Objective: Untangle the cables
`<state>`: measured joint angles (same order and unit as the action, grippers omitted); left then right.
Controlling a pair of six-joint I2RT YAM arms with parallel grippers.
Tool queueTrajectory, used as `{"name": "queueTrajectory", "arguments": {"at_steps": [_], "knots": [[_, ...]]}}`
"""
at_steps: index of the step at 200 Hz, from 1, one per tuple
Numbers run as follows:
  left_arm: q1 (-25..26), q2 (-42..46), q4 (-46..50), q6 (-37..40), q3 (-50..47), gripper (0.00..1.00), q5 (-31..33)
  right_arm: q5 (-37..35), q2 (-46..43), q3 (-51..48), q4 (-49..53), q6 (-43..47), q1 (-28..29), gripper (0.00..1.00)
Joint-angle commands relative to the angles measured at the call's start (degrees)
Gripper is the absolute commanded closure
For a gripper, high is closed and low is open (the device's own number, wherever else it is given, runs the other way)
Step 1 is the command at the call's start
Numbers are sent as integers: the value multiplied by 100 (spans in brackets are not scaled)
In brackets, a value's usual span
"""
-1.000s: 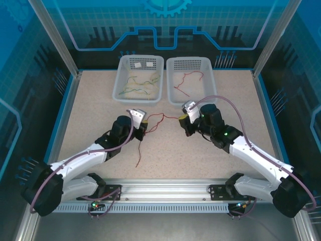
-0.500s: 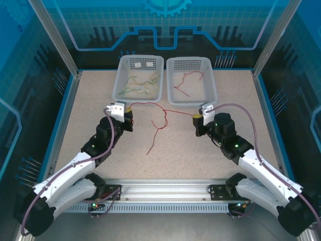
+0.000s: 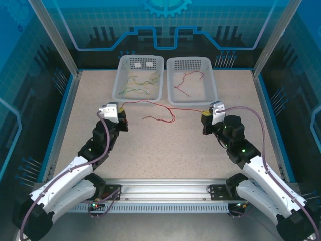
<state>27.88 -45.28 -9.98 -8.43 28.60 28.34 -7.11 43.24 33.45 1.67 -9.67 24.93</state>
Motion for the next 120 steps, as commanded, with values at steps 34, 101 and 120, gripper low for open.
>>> {"name": "queueTrajectory", "arguments": {"at_steps": [34,101,120], "knots": [[-832,389,528,-1046,-282,100,767,-632,-123,365,677,-996,-1074,100],[-1004,1104,899,-1132,-432,100,1207,-526,-276,710,1031,-1060,-1739,100],[-1004,1423,773,-704,-422,100,764,-197,-364,846,1045,-831,-1878,100]]}}
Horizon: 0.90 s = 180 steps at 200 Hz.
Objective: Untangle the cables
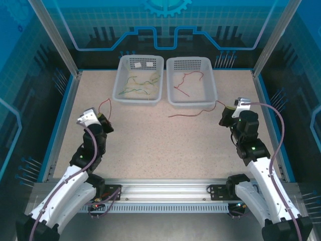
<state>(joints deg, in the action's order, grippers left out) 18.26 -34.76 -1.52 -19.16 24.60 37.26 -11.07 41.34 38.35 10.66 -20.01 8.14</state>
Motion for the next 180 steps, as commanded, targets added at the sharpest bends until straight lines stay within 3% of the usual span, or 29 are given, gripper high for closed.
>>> {"name": "queueTrajectory", "arguments": {"at_steps": [1,25,47,74,103,112,121,131,143,162,180], "knots": [[-46,381,-79,395,-24,100,-182,265,-178,373,132,211,-206,100],[-33,549,-165,702,143,100,-1472,967,-179,554,41,236,-221,100],[-33,522,-226,510,268,100,-2242,1462,-138,679,-118,173,-225,100],[-1,317,-611,530,349,100,-3959,2018,-69,917,-299,214,-216,100],[270,45,-1118,508,346,100,-5089,1864,106,1117,-261,99,-211,100],[441,-46,-1301,527,335,100,-5333,2323,251,1066,-437,158,-213,100],[621,-181,-1464,592,351,100,-5508,3016,487,1059,-628,102,-193,87],[845,-337,-1581,664,414,100,-5548,3937,827,1090,-907,63,-89,66],[1058,-533,-1764,755,502,100,-5835,4952,1147,1042,-1360,457,342,49],[1217,-943,-1813,809,774,100,-6196,4605,1197,927,-1201,1881,1428,31],[1265,-1261,-1839,893,969,100,-6502,4597,1174,629,-1526,2623,2008,23]]}}
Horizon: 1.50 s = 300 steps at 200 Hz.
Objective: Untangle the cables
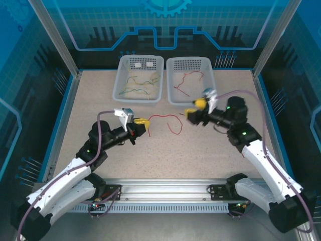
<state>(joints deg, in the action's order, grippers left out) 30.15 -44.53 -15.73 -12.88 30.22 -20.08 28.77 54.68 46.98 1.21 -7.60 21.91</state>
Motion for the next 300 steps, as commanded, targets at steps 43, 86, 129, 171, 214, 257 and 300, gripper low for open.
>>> {"name": "queueTrajectory", "arguments": {"at_steps": [43,86,129,171,214,257,300], "knots": [[179,-557,-497,350,560,100,-915,1046,168,-234,-871,1256,672,16],[197,-515,-538,431,425,100,-634,988,-129,-212,-642,1190,625,15],[209,-521,-450,521,457,100,-594,1470,-422,-195,-556,601,131,12],[205,-531,-448,525,468,100,-586,1900,-552,-243,-723,281,-55,7],[212,-558,-471,508,485,100,-596,2167,-49,100,-95,619,183,6],[218,-548,-465,500,469,100,-541,1594,19,-226,-753,527,318,59],[216,-462,-690,546,199,96,-55,1133,78,-135,-570,493,282,100]]}}
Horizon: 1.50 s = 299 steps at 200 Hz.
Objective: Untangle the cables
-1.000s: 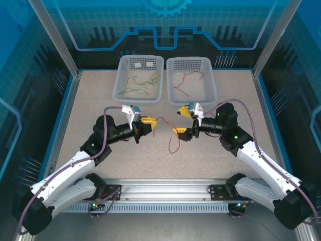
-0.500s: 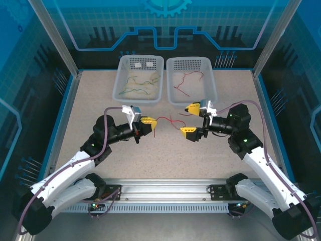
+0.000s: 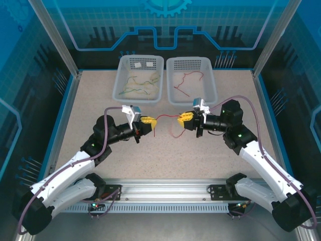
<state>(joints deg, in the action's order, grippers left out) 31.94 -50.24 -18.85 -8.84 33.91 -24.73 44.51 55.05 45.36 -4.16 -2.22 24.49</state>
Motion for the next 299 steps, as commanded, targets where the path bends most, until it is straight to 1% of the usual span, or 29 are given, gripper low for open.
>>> {"name": "queueTrajectory", "arguments": {"at_steps": [1,5,9,19,31,34,40,54,70,88,103,129,147,180,213,217,221,224,225,226,230,237,245,258,260,264,270,275,299], "knots": [[38,114,-389,144,-186,96,436,-455,41,31,-28,-48,22,100],[38,126,-454,146,-249,94,537,-507,56,22,-17,-58,0,100],[37,149,-534,145,-316,88,636,-558,66,12,-22,-87,-26,100],[38,181,-777,159,-521,55,933,-832,108,8,-61,-201,-95,100],[37,203,-988,135,-750,23,1369,-1221,221,10,-146,-401,-197,100],[40,207,-1009,135,-790,18,1453,-1293,258,20,-179,-443,-230,100],[40,223,-1032,129,-865,15,1624,-1436,331,57,-228,-560,-304,100],[35,237,-965,1,-962,10,2133,-2087,531,198,-267,-869,-443,100],[36,234,-782,-73,-956,8,2429,-2275,751,226,-679,-1257,-751,100],[104,204,-288,57,-675,4,2236,-2585,1108,404,-1027,-1569,-1010,100],[393,160,37,358,-390,1,2189,-3100,1617,904,-789,-1856,-1214,100],[1073,-24,85,803,-96,1,2251,-2721,2713,1630,-1053,-2650,-1707,100],[1412,-249,62,913,42,1,2255,-2602,3518,2392,-869,-2873,-1807,100],[1610,-513,-48,837,16,1,2318,-2875,4957,4019,36,-3079,-1842,100],[1642,-250,-98,847,-236,1,2543,-2919,6274,5414,588,-3258,-1904,100],[1640,-202,-86,864,-263,1,2577,-2894,6406,5589,680,-3250,-1907,95],[1640,-141,-79,871,-290,1,2604,-2889,6532,5725,797,-3238,-1898,85],[1640,-105,-75,882,-308,1,2630,-2887,6616,5866,896,-3225,-1892,76],[1640,-75,-75,883,-308,1,2635,-2887,6668,5961,976,-3224,-1895,69],[1640,-61,-71,884,-316,1,2642,-2887,6690,6003,1012,-3224,-1895,66],[1639,-8,-50,892,-347,1,2669,-2872,6801,6185,1188,-3228,-1890,57],[1640,82,-42,914,-395,1,2741,-2853,6973,6514,1575,-3225,-1895,48],[1640,171,0,921,-441,1,2808,-2942,7096,6856,2076,-3174,-1884,42],[1640,274,86,934,-498,1,2853,-3456,7035,7108,2778,-3030,-1873,31],[1640,286,106,945,-506,1,2858,-3567,6986,7098,2853,-3024,-1874,27],[1640,303,130,946,-511,1,2867,-3794,6874,7037,2977,-3009,-1873,15],[1642,327,163,946,-538,1,2901,-4108,6659,6851,3045,-2973,-1886,3],[1641,331,178,946,-558,1,2928,-4322,6421,6634,3045,-2925,-1883,0],[1640,263,42,946,-664,1,3010,-4892,4967,5045,2598,-2531,-1831,0]]}}
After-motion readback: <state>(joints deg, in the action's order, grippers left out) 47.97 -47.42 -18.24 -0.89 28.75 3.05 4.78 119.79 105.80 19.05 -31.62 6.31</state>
